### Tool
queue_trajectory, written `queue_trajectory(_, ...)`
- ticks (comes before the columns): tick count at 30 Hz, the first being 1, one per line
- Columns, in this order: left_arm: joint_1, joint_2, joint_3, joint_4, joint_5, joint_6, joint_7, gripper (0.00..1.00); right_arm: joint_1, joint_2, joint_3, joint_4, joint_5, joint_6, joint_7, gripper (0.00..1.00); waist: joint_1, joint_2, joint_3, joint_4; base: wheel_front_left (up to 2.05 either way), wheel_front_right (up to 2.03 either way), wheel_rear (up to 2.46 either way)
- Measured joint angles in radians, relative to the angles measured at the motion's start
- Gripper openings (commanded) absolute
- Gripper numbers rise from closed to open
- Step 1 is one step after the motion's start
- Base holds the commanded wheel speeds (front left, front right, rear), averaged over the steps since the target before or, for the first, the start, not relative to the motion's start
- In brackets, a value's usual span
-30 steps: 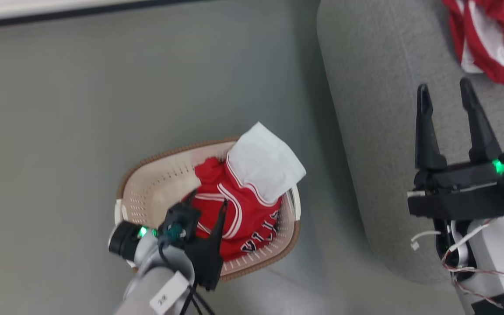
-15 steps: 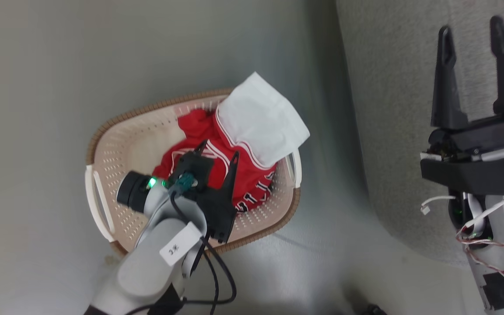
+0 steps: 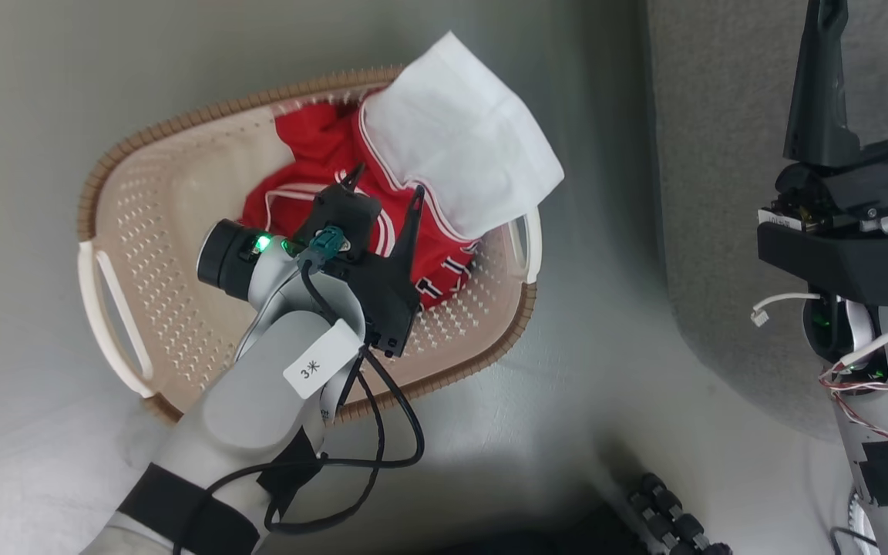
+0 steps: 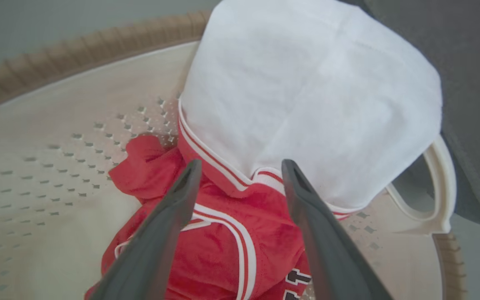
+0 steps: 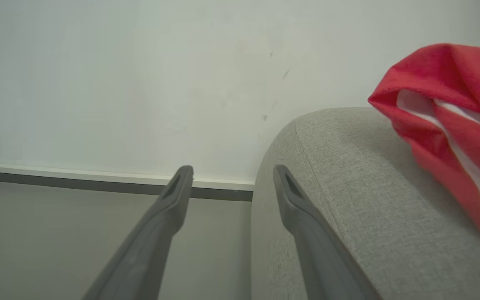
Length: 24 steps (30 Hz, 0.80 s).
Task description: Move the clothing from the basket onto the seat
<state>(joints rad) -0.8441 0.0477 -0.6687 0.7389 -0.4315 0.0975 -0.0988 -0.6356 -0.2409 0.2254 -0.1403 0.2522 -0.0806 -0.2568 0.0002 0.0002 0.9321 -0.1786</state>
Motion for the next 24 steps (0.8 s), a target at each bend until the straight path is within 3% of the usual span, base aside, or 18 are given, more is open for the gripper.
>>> queue_trajectory(22, -0.132, 0.001, -0.025, 0.151, -0.126, 0.018, -0.061, 1.0, -0.05, 0.029, 0.0, -0.012, -0.017, 0.0, -0.009, 1.0, -0.0003, -0.0003, 0.128, -0.049, 0.0, 0.0, 0.0)
queue_trajectory(23, -0.134, 0.001, -0.025, 0.156, -0.132, 0.018, -0.063, 0.85, -0.051, 0.029, 0.0, -0.012, -0.019, 0.0, -0.009, 1.0, -0.0003, -0.0003, 0.13, -0.05, 0.0, 0.0, 0.0)
queue_trajectory(24, -0.135, 0.0, -0.025, 0.161, -0.136, 0.018, -0.063, 0.28, -0.051, 0.029, 0.0, -0.012, -0.021, 0.0, -0.009, 1.0, -0.0003, -0.0003, 0.131, -0.051, 0.0, 0.0, 0.0)
